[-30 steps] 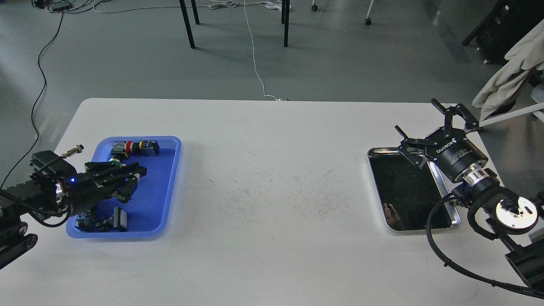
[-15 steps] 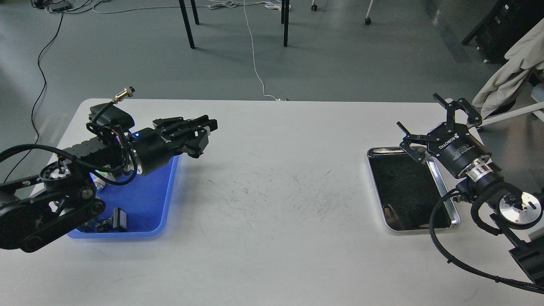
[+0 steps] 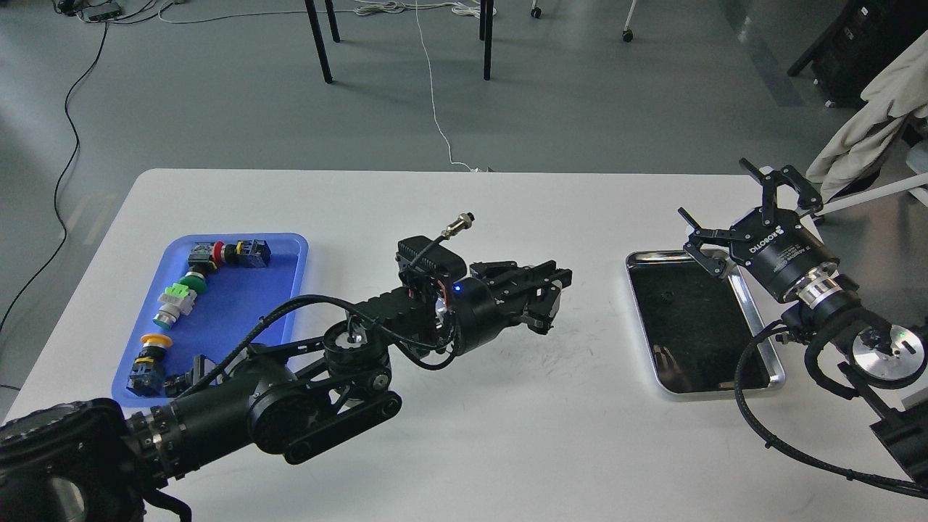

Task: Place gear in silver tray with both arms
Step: 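Carry the gear with the left gripper toward the silver tray and release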

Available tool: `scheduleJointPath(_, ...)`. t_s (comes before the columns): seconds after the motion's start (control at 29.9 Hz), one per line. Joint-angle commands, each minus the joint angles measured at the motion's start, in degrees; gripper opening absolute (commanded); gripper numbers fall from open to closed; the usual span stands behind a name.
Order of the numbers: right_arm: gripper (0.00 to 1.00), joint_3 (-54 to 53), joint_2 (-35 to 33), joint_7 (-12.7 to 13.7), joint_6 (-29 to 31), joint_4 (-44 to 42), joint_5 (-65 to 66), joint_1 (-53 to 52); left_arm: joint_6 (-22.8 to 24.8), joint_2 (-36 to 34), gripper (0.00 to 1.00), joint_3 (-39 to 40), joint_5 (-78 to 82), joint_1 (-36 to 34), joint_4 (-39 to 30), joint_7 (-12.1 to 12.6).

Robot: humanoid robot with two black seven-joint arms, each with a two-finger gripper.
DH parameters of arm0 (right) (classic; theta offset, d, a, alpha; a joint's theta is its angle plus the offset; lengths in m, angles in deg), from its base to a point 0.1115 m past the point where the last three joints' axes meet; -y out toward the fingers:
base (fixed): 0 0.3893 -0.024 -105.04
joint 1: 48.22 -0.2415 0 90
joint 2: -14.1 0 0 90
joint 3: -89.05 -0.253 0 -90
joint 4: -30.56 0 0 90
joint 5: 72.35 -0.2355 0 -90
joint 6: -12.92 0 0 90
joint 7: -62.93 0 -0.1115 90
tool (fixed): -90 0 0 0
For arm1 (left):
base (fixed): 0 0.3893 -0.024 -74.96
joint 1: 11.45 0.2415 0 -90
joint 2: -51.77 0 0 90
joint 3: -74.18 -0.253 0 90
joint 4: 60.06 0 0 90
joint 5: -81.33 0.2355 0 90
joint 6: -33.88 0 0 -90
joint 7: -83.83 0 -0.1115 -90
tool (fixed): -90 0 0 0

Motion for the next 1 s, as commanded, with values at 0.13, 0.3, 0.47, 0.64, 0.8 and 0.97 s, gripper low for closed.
scheduleJointPath(0.13,0.97,-0.1,-1.3,0.0,0.0,0.1,0.0,0.1,-0.3,1.0,0.03,-3.3,0.2,1.2,7.3,-0.3)
scheduleJointPath(0.3,0.97,-0.2,-1.8,0.0,0.1,0.1,0.0,0.2,-0.3,1.0,0.04,-3.9,0.3,3.1,6.6,0.6)
scheduleJointPath(0.47,0.97,-0.2,-1.8,0.0,0.1,0.1,0.0,0.2,-0.4,1.0,0.05,-3.9,3.4,5.4,6.5,0.8)
scheduleJointPath(0.64,0.97,-0.2,-1.7,0.0,0.1,0.1,0.0,0.4,-0.4,1.0,0.08,-3.9,4.0,6.0,5.4,0.8)
scheduleJointPath(0.8,0.97,-0.1,-1.7,0.0,0.1,0.1,0.0,0.5,-0.4,1.0,0.14,-3.9,4.0,6.2,5.4,0.8)
scheduleJointPath(0.97,0.97,-0.1,-1.7,0.0,0.0,0.2,0.0,0.4,-1.9,1.0,0.4,-3.9,3.7,6.2,4.5,0.9)
